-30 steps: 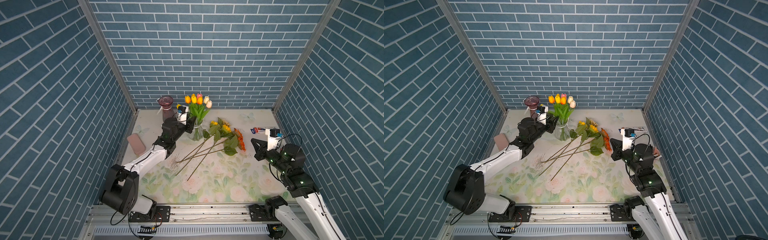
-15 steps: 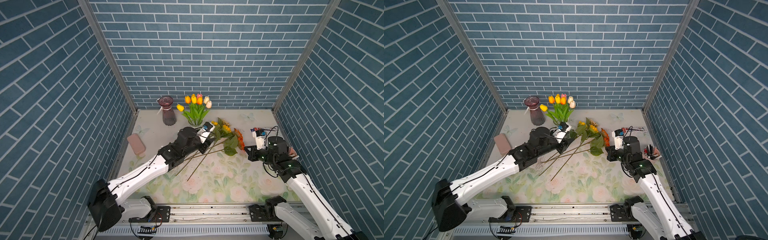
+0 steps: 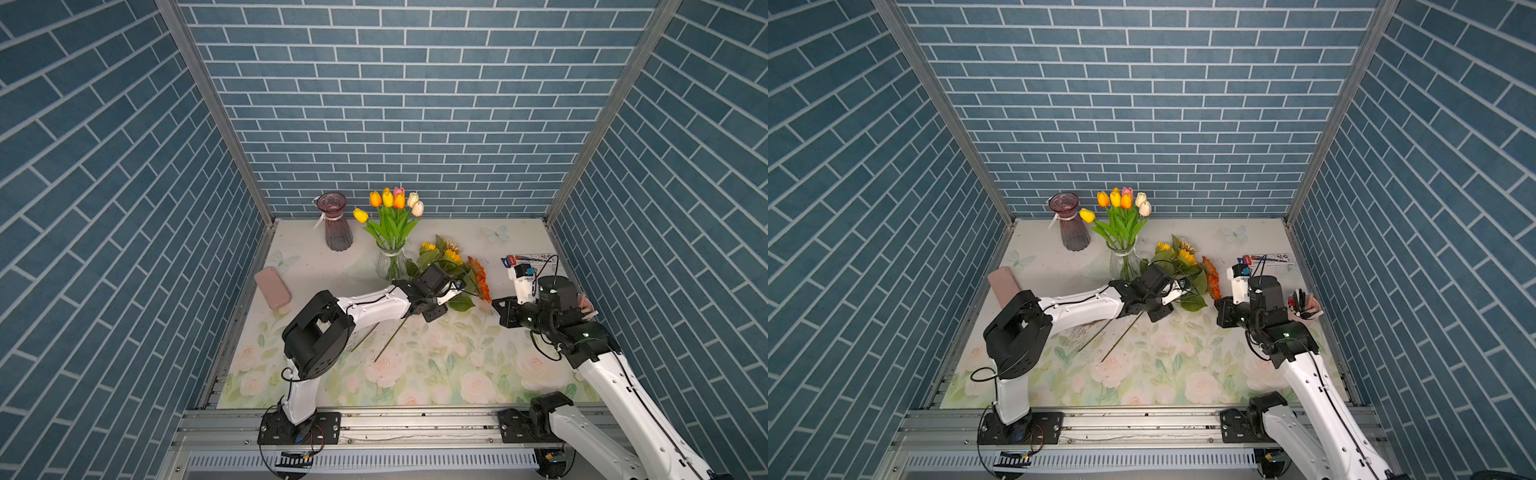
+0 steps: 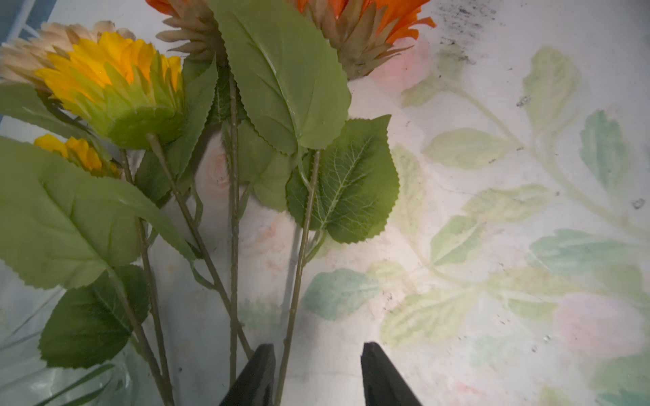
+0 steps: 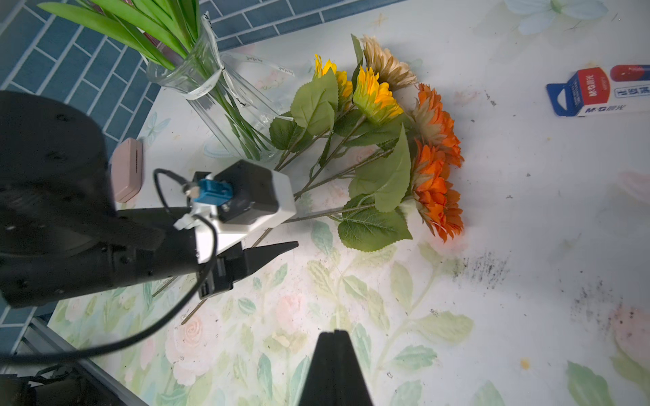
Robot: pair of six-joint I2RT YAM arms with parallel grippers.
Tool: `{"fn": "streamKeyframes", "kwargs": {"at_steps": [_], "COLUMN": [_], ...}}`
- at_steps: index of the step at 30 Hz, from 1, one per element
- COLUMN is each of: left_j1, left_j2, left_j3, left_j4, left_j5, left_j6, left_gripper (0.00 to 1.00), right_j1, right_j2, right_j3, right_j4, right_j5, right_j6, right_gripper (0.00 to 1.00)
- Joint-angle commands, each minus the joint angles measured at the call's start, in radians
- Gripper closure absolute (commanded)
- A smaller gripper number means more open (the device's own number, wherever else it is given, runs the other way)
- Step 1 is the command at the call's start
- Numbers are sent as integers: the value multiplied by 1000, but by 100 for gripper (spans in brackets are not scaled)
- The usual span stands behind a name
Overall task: Arrange the flowers in different vases according to their variety
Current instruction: Pick up the flower at the center of the board.
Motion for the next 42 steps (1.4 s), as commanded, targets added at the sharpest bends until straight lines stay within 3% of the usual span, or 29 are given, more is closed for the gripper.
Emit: {"fn": "streamKeyframes", "kwargs": {"at_steps": [1, 8, 23, 35, 42], "left_j1": [15, 17, 55, 55, 59], "left_j2": [49, 156, 152, 192, 229], "left_j3": [77, 160, 139, 152, 148], "left_j4": [-80, -204, -147, -188, -194], "left_j5": [21, 25, -30, 56, 17], "left_j6": [59, 102, 108, 110, 121], "left_gripper": [55, 56, 57, 59, 64], "right_j1": [-7, -14, -20, -21, -21], "right_j2": [-14, 1, -1, 4, 4], "right_j3": [34, 36, 19, 14, 13], "right_j4": [-39, -45, -29, -19, -16], "right_j5": [25, 30, 26, 20, 21], "right_j6": [-4, -21, -14, -12, -12], "right_gripper": [100, 100, 100, 100, 100]}}
